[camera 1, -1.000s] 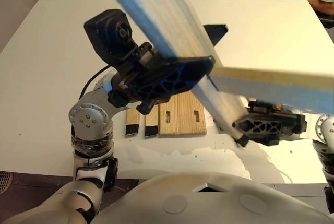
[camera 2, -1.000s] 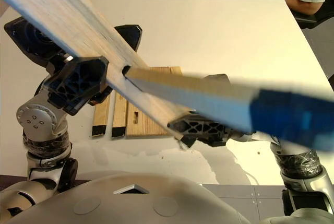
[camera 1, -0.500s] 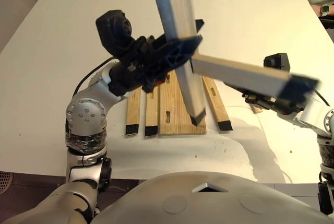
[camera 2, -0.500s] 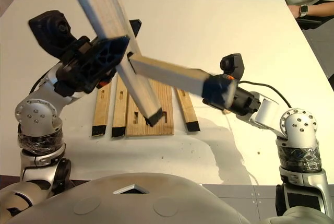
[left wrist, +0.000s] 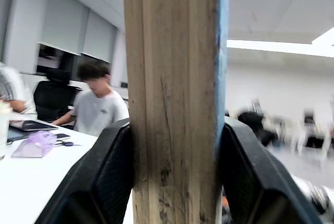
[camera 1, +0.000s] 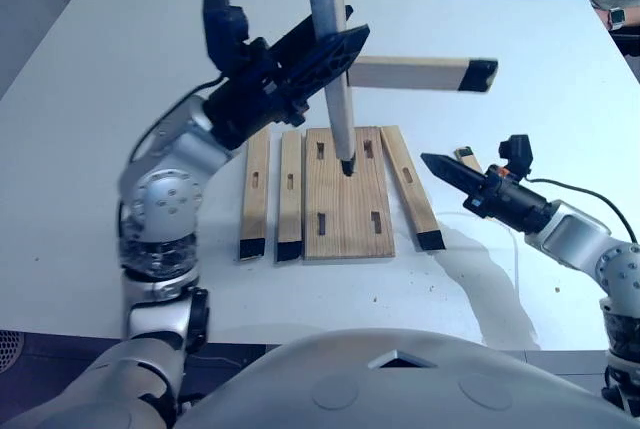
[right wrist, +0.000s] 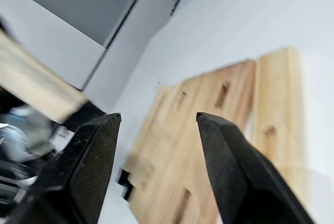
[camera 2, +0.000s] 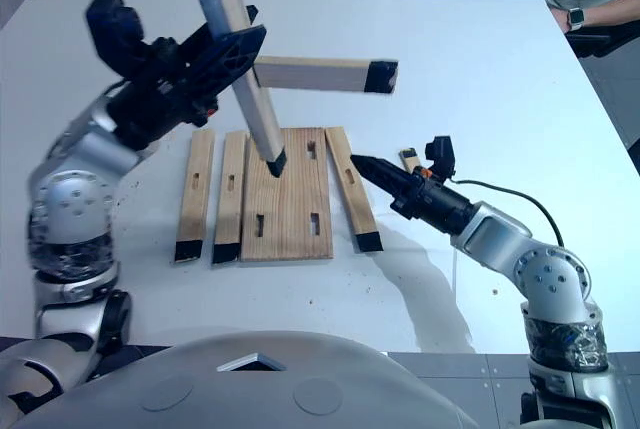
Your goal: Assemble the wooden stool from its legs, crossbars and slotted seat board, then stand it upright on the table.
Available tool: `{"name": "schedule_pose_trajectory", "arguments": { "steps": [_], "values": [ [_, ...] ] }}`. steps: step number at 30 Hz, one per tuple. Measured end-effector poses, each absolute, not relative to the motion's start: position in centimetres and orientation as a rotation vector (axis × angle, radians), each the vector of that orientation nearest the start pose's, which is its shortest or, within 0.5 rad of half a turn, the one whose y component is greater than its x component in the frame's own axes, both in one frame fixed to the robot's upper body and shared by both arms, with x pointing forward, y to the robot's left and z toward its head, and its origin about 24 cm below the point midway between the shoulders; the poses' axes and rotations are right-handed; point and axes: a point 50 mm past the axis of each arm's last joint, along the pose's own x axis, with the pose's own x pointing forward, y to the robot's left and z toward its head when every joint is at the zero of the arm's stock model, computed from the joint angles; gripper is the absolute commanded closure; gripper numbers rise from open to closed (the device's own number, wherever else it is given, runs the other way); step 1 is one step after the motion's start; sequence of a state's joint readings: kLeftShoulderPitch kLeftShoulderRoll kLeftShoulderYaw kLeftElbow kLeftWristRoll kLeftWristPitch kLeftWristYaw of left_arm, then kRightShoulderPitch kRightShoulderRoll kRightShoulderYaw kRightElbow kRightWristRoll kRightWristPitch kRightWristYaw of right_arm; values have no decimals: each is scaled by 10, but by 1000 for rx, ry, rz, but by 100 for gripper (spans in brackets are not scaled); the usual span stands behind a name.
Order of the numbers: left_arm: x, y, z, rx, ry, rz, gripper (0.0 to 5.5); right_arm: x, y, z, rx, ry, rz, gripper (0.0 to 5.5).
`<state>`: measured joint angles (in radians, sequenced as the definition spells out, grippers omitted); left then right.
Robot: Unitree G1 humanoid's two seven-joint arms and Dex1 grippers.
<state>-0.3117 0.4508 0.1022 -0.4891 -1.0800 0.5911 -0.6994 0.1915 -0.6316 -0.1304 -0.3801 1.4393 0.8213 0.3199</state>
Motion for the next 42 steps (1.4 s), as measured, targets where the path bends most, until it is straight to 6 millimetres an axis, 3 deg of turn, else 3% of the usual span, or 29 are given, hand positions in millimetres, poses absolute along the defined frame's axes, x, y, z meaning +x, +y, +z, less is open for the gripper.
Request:
{"name": "schedule_pose_trajectory", "arguments": {
  "steps": [4,10,20,42],
  "values": [
    [218,145,203,-235,-187,-1317,331,177,-193,80,692,507,718,283],
    [220,146,199,-266,-221,-1217,331,174,-192,75,629,472,692,283],
    [212,146,144,-246,-156,-998,331,164,-190,61,483,520,740,283],
    [197,142,117,-316,-150,-991,331,169,-194,57,424,520,771,283]
  ]
}}
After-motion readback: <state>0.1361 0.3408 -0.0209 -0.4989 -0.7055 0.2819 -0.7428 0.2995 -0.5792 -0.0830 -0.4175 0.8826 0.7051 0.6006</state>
